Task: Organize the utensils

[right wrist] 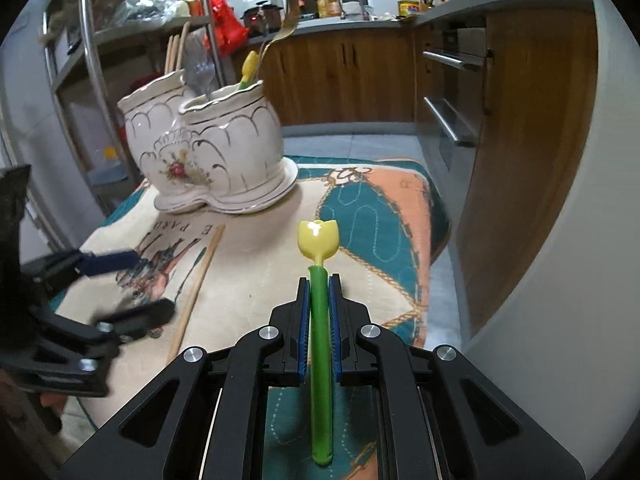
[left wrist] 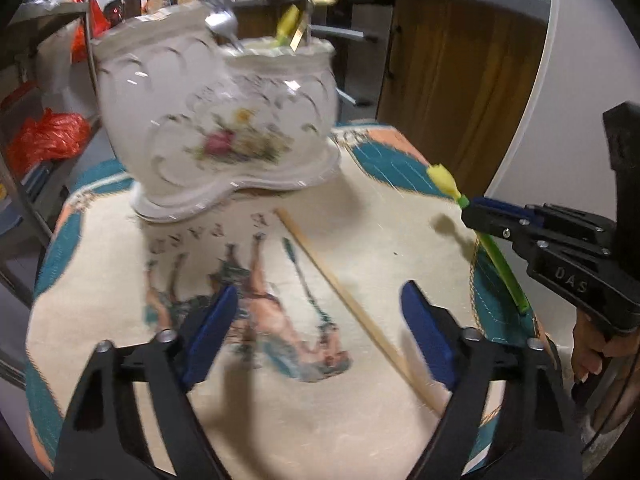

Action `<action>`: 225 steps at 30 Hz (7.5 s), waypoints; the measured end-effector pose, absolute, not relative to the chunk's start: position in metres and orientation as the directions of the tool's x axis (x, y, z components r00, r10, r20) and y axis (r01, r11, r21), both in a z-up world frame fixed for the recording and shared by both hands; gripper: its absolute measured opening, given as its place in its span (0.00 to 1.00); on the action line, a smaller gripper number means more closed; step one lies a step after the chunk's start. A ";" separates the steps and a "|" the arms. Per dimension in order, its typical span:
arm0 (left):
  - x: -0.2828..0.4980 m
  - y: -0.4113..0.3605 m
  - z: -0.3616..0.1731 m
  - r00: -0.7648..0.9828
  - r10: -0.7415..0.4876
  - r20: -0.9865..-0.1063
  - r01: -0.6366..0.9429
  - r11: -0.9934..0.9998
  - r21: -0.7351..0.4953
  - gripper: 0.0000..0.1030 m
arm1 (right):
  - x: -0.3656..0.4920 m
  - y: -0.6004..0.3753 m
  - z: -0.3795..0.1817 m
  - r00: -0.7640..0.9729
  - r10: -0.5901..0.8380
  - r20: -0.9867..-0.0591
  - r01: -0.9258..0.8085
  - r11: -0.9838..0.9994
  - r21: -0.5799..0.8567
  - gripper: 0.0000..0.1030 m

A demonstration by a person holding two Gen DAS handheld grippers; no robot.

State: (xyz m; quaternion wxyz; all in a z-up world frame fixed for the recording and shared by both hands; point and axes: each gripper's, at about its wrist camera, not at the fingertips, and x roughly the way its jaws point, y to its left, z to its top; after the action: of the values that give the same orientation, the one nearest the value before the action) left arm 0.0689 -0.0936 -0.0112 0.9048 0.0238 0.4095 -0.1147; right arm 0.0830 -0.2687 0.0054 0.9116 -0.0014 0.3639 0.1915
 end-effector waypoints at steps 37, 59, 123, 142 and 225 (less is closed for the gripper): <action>0.037 -0.010 -0.011 0.465 -0.227 -0.856 0.405 0.914 -0.022 0.08 | 0.064 -0.194 -0.005 0.405 0.321 -0.856 -0.604 0.797 0.013 0.15; 0.004 0.033 0.041 0.759 -0.358 -0.544 0.423 0.906 -0.007 0.06 | 0.048 -0.203 0.054 0.667 0.477 -0.572 -0.557 0.829 0.040 0.10; 0.127 0.035 0.078 0.959 -0.195 -0.204 0.181 0.980 -0.087 0.06 | 0.163 -0.163 0.059 0.814 0.472 -0.338 -0.453 0.881 0.140 0.10; 0.095 0.034 0.076 0.959 -0.184 -0.214 0.172 0.982 -0.074 0.15 | 0.122 -0.185 0.072 0.835 0.450 -0.317 -0.434 0.892 0.126 0.27; 0.036 0.037 0.044 0.956 -0.131 -0.263 0.138 0.990 0.008 0.95 | 0.064 -0.202 0.050 0.880 0.387 -0.275 -0.406 0.914 -0.011 0.94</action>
State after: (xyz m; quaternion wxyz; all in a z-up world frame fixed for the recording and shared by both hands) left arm 0.0357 0.0367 0.0444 0.9888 0.0132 0.1322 -0.0681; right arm 0.0639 -0.2019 0.0503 0.9689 -0.0342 0.1348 0.2045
